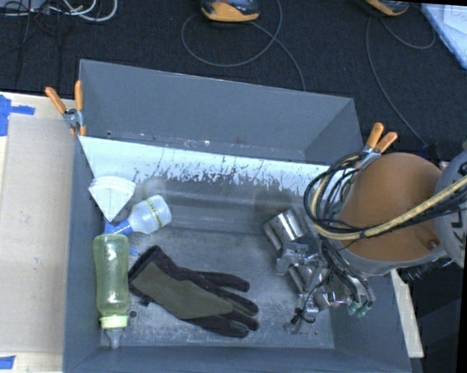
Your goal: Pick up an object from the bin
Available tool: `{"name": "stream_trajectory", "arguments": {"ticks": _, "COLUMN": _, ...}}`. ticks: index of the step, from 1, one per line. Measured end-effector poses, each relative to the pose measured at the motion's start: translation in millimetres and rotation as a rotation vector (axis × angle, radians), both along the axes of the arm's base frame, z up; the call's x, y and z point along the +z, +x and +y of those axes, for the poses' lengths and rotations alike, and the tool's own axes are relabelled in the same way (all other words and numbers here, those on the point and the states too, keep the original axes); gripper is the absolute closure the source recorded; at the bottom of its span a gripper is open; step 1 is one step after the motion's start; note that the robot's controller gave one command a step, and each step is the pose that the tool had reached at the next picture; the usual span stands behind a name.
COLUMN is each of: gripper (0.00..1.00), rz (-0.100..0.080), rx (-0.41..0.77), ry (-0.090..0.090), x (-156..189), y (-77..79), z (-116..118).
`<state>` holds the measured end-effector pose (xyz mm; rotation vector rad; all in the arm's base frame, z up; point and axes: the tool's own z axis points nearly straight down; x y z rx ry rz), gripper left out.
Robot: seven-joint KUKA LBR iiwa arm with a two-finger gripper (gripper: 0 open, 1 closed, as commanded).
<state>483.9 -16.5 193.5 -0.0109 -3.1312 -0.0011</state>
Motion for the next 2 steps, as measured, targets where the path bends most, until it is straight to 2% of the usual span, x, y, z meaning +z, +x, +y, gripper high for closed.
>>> {"name": "stream_trajectory", "arguments": {"ticks": 1, "gripper": 0.0, "rz": -0.008, "rx": 0.001, "ry": 0.0, "x": 4, "y": 1.7, "z": 0}}
{"name": "stream_trajectory", "arguments": {"ticks": 2, "gripper": 0.0, "rz": -0.007, "rx": -0.046, "ry": 0.0, "x": -70, "y": 8.3, "z": 48}}
